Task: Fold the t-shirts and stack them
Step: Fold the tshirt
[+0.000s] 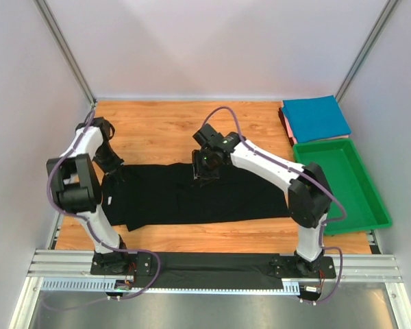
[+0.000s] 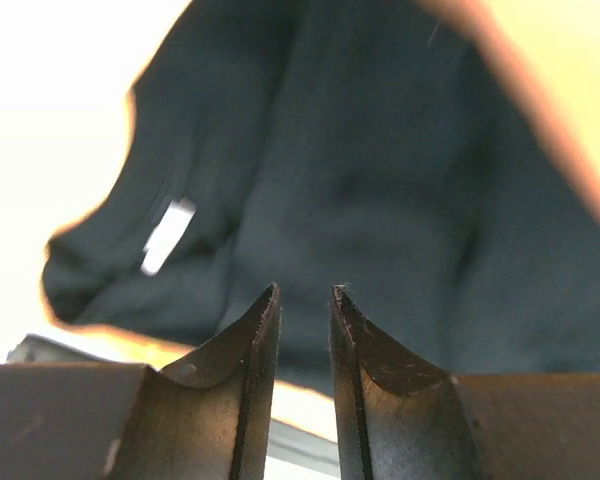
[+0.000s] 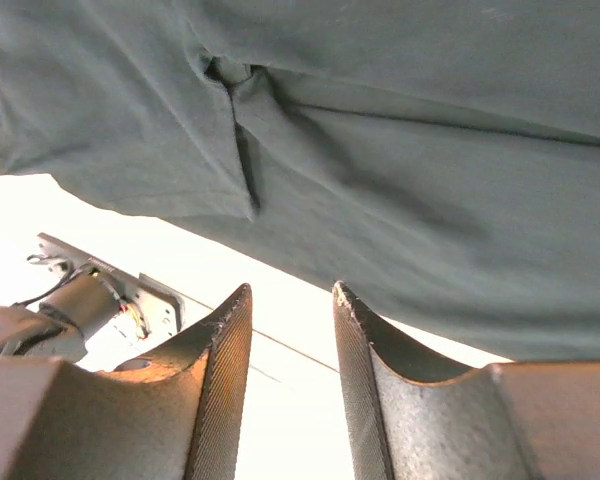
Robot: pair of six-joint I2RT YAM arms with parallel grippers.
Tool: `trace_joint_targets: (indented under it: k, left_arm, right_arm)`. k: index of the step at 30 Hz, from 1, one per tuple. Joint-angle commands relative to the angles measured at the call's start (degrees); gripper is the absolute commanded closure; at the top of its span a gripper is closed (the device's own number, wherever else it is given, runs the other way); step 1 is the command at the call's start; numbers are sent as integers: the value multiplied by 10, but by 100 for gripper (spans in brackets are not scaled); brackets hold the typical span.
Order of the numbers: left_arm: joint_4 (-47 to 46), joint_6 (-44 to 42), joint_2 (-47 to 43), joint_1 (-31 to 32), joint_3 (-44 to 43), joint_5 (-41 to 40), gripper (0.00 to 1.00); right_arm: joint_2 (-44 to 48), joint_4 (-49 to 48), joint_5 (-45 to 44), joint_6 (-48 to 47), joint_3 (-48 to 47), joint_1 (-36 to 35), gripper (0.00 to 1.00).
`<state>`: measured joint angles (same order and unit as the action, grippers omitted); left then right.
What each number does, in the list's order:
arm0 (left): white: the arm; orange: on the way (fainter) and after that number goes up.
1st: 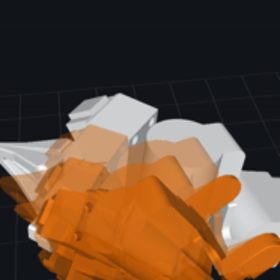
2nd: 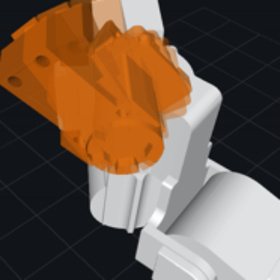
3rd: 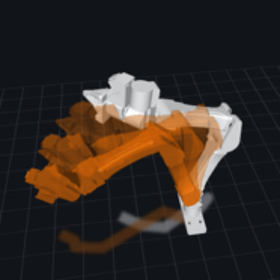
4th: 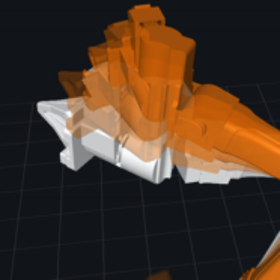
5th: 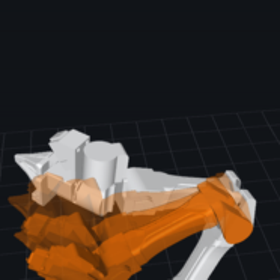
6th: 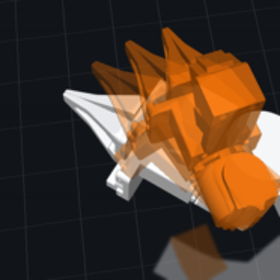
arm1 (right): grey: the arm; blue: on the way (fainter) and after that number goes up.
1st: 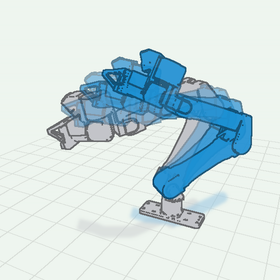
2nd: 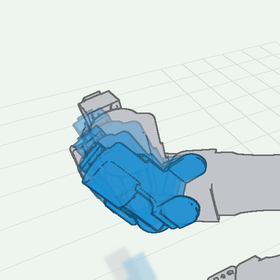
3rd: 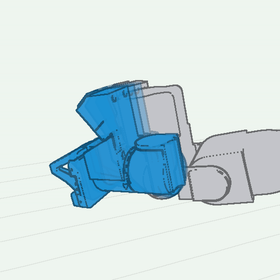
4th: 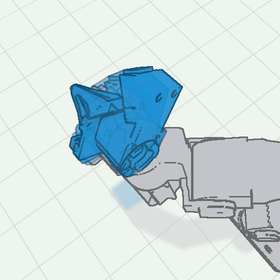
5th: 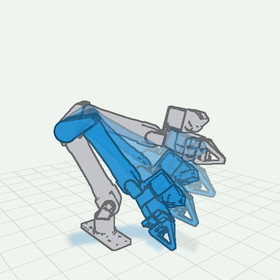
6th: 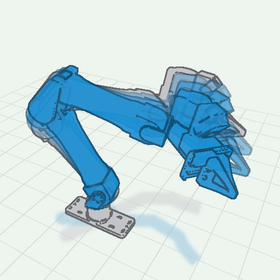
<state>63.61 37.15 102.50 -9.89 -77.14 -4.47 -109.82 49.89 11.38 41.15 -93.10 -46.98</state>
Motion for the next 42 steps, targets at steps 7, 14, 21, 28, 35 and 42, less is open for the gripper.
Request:
trace_joint_targets:
  k: [7,14,21,28,35,42]
  left_arm:
    - [-25,-30,237,-1,-251,-23,67]
    - [-9,-31,343,-4,-398,-14,67]
    - [-38,-32,376,-13,-440,2,66]
    - [-16,-36,428,-16,-509,24,66]
    - [-2,-51,416,-17,-550,59,65]
    - [34,-73,284,-13,-462,28,65]
  right_arm:
    - [99,-73,-94,-52,164,62,56]
    - [48,-102,-206,-75,178,152,58]
    - [38,-113,-289,-46,210,235,62]
    - [47,-112,-347,-27,283,267,65]
    - [55,-102,-336,-51,281,283,62]
    - [95,-28,-303,-89,231,306,61]
